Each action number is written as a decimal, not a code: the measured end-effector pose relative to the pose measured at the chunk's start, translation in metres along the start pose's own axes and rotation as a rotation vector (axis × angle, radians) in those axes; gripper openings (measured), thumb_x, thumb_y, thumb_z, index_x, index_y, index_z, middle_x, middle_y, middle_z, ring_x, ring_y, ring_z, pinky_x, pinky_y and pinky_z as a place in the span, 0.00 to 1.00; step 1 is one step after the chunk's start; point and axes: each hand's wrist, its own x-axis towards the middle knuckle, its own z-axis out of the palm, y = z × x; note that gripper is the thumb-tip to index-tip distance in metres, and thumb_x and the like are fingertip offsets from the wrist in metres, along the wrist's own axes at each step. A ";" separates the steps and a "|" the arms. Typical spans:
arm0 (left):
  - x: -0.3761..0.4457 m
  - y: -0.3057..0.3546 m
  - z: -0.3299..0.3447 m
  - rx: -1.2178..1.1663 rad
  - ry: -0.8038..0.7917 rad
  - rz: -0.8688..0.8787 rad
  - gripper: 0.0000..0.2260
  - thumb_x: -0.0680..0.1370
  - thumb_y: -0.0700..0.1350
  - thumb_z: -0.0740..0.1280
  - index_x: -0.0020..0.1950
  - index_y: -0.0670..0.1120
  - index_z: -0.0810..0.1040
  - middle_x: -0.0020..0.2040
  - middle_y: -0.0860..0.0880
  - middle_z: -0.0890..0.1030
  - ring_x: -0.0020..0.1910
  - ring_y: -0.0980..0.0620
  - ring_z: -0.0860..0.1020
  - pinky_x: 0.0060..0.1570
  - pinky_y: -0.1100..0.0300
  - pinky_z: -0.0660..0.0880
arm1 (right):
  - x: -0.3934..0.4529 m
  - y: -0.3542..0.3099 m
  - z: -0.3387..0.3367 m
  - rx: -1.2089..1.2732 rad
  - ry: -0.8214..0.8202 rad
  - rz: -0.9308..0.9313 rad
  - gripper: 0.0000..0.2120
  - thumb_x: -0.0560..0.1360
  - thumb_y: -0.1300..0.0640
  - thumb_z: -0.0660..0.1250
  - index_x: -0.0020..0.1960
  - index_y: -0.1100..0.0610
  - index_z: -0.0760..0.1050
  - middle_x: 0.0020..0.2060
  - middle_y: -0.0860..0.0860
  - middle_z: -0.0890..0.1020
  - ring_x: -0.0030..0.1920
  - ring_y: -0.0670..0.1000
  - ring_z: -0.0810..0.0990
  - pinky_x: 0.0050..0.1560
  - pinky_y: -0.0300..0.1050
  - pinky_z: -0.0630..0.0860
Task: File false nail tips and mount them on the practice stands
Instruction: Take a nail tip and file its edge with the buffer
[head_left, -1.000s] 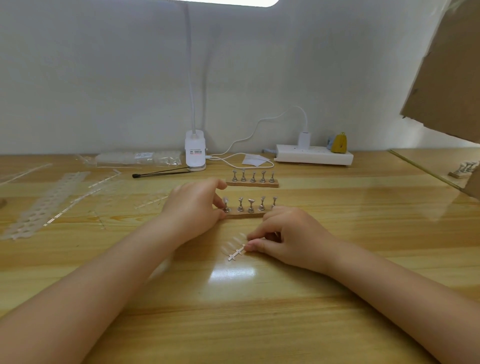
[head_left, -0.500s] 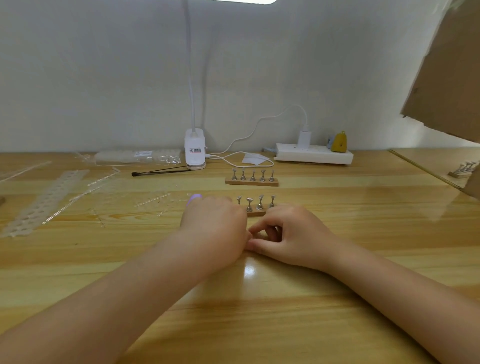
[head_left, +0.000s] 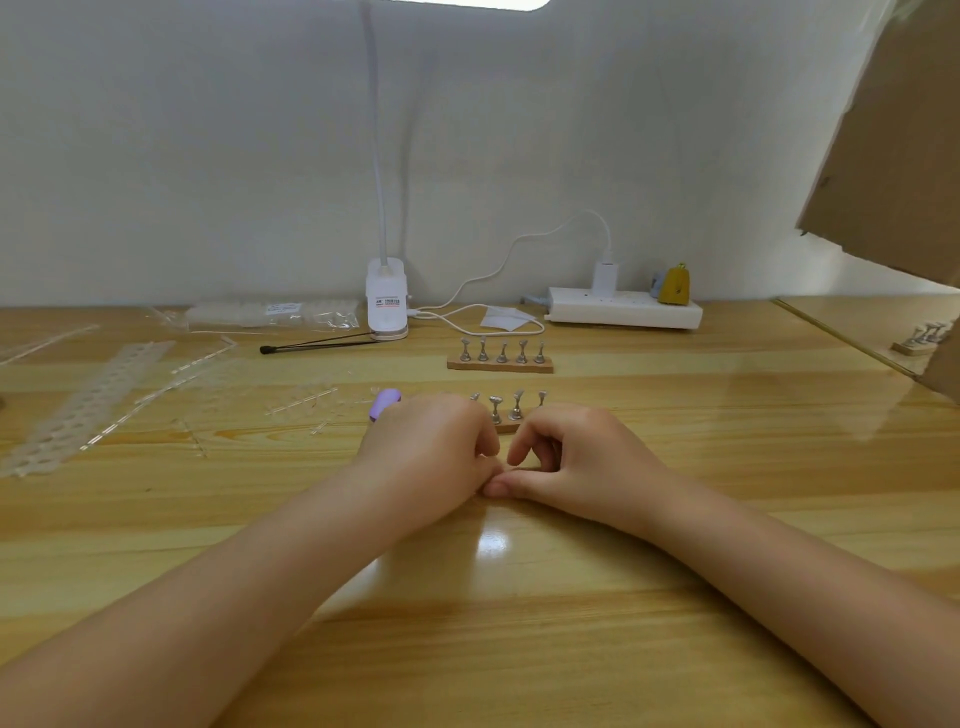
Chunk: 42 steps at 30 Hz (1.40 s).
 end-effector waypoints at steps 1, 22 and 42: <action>0.001 -0.002 0.001 -0.083 0.022 0.004 0.05 0.76 0.53 0.67 0.48 0.54 0.80 0.49 0.56 0.81 0.51 0.53 0.76 0.62 0.50 0.66 | 0.000 0.001 0.001 -0.012 0.015 0.006 0.16 0.64 0.40 0.76 0.42 0.51 0.79 0.29 0.44 0.71 0.32 0.43 0.69 0.34 0.41 0.66; 0.007 -0.020 0.006 -0.419 0.505 0.288 0.13 0.70 0.48 0.76 0.53 0.49 0.83 0.51 0.54 0.81 0.48 0.53 0.78 0.51 0.49 0.75 | 0.002 -0.007 -0.001 0.468 0.177 0.126 0.10 0.78 0.58 0.65 0.41 0.60 0.81 0.24 0.44 0.73 0.27 0.40 0.68 0.32 0.32 0.65; 0.004 -0.012 0.013 -0.690 0.472 0.162 0.04 0.72 0.43 0.74 0.40 0.48 0.80 0.37 0.56 0.81 0.42 0.58 0.78 0.48 0.56 0.74 | 0.001 -0.010 0.000 0.322 0.188 0.029 0.12 0.77 0.61 0.64 0.38 0.67 0.75 0.32 0.59 0.74 0.33 0.50 0.69 0.36 0.45 0.67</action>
